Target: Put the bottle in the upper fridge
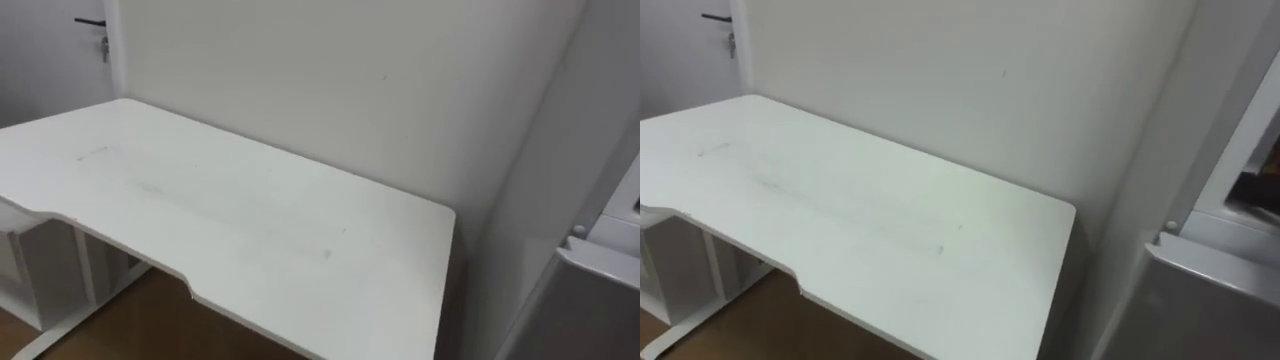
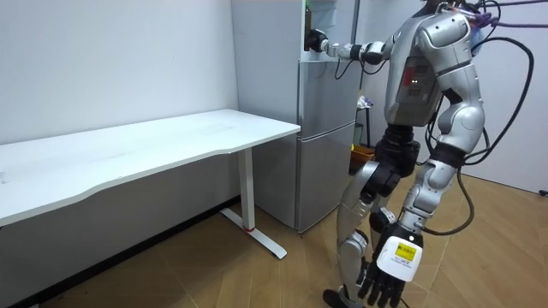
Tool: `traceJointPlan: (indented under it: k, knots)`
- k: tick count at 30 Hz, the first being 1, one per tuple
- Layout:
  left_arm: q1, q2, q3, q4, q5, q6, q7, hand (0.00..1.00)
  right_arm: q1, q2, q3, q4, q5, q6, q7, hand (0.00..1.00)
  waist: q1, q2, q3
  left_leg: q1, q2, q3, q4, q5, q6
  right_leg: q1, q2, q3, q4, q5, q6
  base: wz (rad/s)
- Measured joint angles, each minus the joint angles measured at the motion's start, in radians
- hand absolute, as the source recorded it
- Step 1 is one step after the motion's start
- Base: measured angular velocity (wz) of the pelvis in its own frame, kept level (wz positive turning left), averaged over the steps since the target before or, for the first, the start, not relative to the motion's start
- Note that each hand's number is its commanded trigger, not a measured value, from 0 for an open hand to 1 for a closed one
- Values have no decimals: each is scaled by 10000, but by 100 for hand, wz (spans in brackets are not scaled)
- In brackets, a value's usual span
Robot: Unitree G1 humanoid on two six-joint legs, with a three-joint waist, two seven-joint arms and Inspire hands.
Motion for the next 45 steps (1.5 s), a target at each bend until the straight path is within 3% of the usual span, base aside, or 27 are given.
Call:
traceJointPlan:
  k: [5,21,31,45]
  knots:
    - [-15,50,-1,4,19,0,-16,0,152,-72,114,-49,-7,-20,503,0,-9,-127,-63,71,10,90,-107,1,-2,34,10,75,-75,27,13,-5]
    - [7,51,14,-364,16,13,-26,0,399,-402,119,90,306,-4,1710,0,18,-175,-33,160,32,92,-147,-7,-10,214,113,156,-354,96,23,0]
    - [34,52,-6,-438,0,18,-122,0,403,-536,97,214,795,250,2611,0,15,-263,-11,456,57,259,-280,-9,-11,365,103,258,-356,121,32,-3]
    - [-39,51,-73,-264,12,151,-32,0,807,-548,-407,-75,856,321,3608,0,-276,-209,-41,824,12,319,-466,-23,7,724,94,267,-505,179,92,0]
